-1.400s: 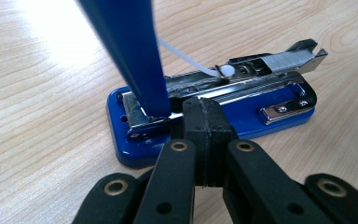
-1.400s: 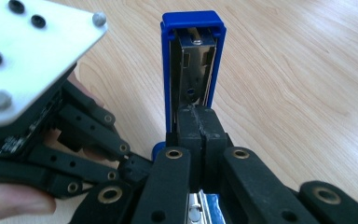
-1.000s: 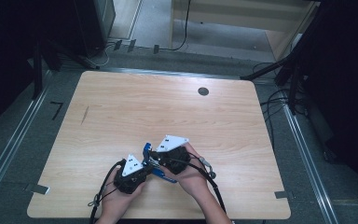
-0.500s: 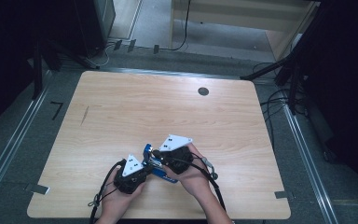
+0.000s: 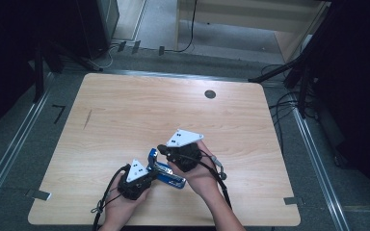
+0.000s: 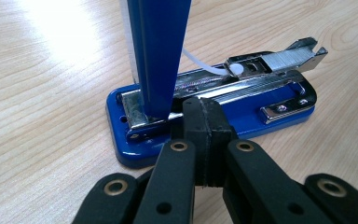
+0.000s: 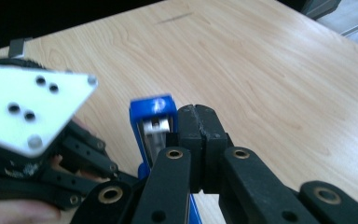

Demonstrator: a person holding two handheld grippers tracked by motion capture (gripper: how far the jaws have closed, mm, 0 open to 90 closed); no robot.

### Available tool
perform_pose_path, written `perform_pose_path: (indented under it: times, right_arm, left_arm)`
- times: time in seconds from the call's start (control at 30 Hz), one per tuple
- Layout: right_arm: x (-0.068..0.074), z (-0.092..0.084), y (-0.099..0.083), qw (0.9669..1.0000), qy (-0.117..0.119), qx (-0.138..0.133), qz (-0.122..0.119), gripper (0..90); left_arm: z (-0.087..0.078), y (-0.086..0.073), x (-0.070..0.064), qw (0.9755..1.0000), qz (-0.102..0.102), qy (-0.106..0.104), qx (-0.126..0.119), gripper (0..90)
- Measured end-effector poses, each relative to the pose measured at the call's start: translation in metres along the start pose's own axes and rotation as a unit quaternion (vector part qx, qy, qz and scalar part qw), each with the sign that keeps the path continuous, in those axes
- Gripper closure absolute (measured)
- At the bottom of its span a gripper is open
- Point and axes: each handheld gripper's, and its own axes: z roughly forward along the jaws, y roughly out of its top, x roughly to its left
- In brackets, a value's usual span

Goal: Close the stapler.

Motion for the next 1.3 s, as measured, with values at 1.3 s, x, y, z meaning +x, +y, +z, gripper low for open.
perform_pose_path:
  times: [1.3]
  right_arm:
    - [0.008, 0.003, -0.002, 0.9997, 0.018, -0.008, 0.012, 90.0]
  left_arm:
    - [0.0, 0.0, 0.0, 1.0, 0.001, -0.002, 0.001, 90.0]
